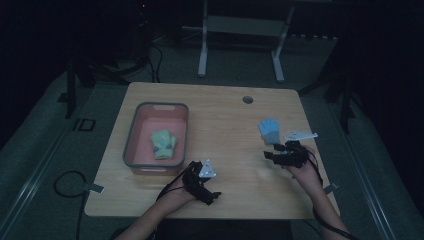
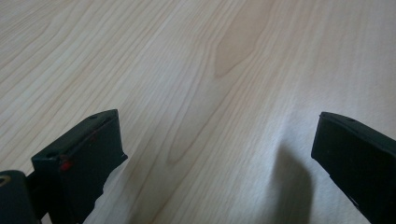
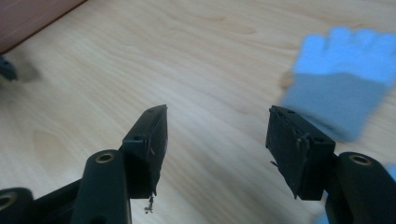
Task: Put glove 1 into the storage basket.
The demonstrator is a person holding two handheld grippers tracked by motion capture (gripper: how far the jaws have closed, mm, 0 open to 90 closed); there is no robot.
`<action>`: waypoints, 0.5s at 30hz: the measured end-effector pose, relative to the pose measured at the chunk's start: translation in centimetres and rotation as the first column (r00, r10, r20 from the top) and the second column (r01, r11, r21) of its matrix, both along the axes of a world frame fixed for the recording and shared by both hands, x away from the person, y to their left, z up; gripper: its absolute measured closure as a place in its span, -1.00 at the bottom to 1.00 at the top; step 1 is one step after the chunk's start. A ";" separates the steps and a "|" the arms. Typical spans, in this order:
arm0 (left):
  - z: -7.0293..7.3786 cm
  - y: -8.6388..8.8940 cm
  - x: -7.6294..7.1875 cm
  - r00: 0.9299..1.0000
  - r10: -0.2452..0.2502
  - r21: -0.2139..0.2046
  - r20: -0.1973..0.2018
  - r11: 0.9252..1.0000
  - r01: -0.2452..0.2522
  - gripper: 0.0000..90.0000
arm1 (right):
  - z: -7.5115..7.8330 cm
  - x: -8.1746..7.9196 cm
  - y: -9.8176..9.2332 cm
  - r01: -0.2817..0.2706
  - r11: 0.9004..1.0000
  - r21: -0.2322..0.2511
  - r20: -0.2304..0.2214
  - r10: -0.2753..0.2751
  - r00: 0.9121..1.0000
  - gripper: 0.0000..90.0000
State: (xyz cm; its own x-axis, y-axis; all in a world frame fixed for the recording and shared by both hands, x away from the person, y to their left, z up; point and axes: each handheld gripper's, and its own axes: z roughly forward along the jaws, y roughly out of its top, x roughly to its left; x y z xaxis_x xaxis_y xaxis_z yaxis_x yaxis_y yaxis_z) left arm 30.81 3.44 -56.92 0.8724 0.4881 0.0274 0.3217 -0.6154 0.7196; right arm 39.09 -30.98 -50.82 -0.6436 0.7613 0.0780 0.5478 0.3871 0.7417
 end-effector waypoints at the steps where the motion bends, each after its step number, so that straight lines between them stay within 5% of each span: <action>1: 0.0 0.1 -0.1 1.000 0.012 -0.012 -0.004 1.000 -0.012 -0.95 | 0.2 0.2 -0.3 0.006 1.000 -0.005 0.008 -0.006 1.000 -0.13; 13: 0.3 0.8 -0.3 0.999 0.042 -0.032 0.025 0.999 -0.041 -0.95 | 0.8 3.7 -2.3 0.106 0.994 -0.034 0.040 -0.105 0.994 0.07; 15: 0.2 0.6 -0.3 0.999 0.035 -0.009 0.032 0.999 -0.035 -0.95 | 0.8 4.2 -2.4 0.112 0.993 -0.037 0.042 -0.111 0.993 0.08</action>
